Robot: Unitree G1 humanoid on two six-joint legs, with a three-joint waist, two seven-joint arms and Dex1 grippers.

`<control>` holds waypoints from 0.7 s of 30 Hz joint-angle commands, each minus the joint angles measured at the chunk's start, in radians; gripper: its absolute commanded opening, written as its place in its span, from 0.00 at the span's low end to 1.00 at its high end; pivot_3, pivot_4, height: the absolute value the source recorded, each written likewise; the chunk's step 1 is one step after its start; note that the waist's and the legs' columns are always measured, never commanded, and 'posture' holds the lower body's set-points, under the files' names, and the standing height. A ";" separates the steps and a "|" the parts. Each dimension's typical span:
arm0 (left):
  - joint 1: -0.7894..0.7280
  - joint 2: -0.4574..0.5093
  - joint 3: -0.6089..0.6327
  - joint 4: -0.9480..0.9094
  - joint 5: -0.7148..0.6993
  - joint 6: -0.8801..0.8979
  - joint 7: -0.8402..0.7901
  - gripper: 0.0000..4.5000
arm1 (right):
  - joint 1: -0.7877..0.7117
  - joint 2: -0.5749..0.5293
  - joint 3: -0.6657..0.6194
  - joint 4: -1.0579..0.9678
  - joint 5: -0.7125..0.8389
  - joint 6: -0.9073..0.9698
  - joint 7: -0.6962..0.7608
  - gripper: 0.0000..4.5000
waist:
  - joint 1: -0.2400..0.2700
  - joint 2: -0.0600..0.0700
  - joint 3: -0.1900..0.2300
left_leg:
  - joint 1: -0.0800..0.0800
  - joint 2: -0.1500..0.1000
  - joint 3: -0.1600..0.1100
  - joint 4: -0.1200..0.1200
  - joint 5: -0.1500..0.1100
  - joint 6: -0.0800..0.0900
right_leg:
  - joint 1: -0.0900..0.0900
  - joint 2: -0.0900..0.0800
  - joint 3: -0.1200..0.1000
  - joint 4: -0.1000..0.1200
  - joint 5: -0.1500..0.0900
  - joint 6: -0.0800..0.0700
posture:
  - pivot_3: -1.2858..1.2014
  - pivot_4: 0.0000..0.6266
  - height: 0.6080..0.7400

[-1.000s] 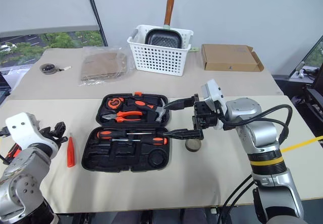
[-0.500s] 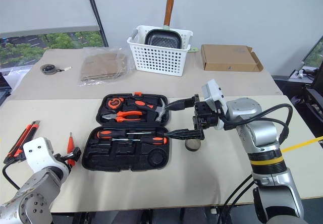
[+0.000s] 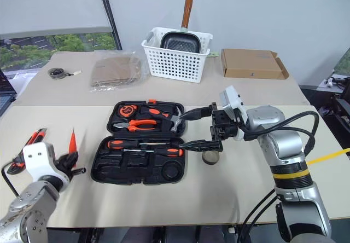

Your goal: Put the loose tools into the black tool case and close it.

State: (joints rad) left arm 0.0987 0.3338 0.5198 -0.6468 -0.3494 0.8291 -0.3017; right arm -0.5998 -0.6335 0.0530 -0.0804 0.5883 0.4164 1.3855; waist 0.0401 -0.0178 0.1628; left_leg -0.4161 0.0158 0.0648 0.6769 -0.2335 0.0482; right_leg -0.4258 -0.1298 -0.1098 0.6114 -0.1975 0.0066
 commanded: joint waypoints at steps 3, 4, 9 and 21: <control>-0.015 0.220 -0.060 0.128 -0.088 -0.316 -0.441 0.10 | 0.036 -0.027 -0.050 -0.067 0.041 0.015 -0.021 1.00 | 0.000 0.000 0.000 | 0.000 0.000 0.000 0.000 -0.001 0.001 | -0.003 -0.001 -0.001 -0.001 -0.001 -0.001 | 0.52 0.24 0.70; -0.017 0.265 -0.081 0.166 -0.088 -0.375 -0.523 0.10 | 0.042 -0.030 -0.050 -0.071 0.041 0.016 -0.025 1.00 | 0.000 0.001 0.000 | -0.001 0.000 0.000 0.000 -0.001 0.001 | -0.004 -0.001 -0.001 -0.001 -0.001 -0.001 | 0.52 0.24 0.70; -0.118 0.475 -0.238 0.431 -0.051 -0.674 -0.930 0.10 | 0.086 -0.058 -0.067 -0.101 0.043 0.021 -0.041 1.00 | 0.000 0.001 0.000 | -0.006 0.000 0.002 0.000 -0.001 0.001 | -0.011 0.000 0.000 0.000 -0.001 0.000 | 0.52 0.24 0.70; -0.552 0.536 -0.585 0.948 0.159 -1.053 -1.259 0.10 | 0.169 -0.079 -0.110 -0.192 0.062 0.030 -0.110 1.00 | -0.002 0.002 0.000 | -0.008 0.000 0.006 0.000 0.004 0.010 | -0.010 0.000 -0.005 0.001 0.004 0.003 | 0.52 0.24 0.70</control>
State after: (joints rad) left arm -0.4225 0.8672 -0.0509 0.2772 -0.2039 -0.1955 -1.5423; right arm -0.4247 -0.7048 -0.0231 -0.2254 0.6146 0.4447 1.2845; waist 0.0376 -0.0155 0.1630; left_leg -0.4249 0.0166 0.0709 0.6768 -0.2293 0.0580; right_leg -0.4356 -0.1292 -0.1165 0.6123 -0.1939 0.0099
